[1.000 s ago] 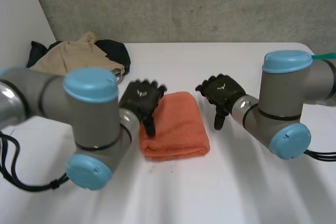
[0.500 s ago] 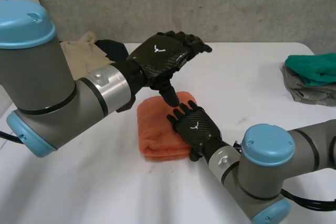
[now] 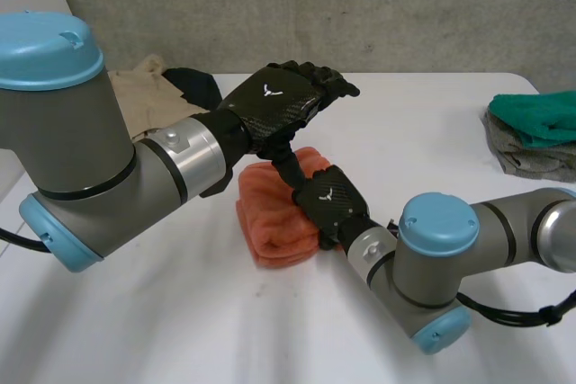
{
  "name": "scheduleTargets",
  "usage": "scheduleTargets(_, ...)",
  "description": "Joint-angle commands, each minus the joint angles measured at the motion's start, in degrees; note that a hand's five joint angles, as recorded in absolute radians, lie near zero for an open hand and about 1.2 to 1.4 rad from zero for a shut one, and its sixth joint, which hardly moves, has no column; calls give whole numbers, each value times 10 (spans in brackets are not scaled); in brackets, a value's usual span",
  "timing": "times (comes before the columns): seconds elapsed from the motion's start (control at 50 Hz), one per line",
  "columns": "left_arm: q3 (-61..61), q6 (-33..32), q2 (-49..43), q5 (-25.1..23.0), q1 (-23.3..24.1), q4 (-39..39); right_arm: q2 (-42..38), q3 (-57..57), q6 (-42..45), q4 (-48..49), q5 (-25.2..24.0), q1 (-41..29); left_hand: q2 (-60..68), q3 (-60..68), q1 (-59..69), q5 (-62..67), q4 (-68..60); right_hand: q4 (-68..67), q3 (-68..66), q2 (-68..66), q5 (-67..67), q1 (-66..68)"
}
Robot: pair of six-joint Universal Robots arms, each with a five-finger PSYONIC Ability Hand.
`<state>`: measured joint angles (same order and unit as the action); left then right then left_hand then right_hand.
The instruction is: Fold the laundry.
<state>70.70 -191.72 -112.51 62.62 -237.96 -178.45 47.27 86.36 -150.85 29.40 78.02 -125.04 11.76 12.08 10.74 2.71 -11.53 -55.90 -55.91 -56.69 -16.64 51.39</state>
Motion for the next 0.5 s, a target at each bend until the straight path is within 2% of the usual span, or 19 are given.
scheduleTargets(0.02,-7,0,0,0,-2,-1,9,-58,-14,2,-15,1,-5,-9,5,-15,3,-241,-241,-233,-534,286)
scheduleTargets(0.3,-14,9,24,15,-16,-33,44,-200,-58,-17,-35,106,-5,-9,5,-15,3,-241,-241,-233,-534,286)
scheduleTargets(0.4,-10,29,30,16,-18,-38,27,-200,-85,-72,-78,114,-7,-10,3,-17,5,-241,-241,-233,-534,286)
scheduleTargets(0.5,-2,35,29,16,-21,-38,12,-186,-89,-91,-70,123,-7,-10,3,-17,5,-241,-241,-233,-534,286)
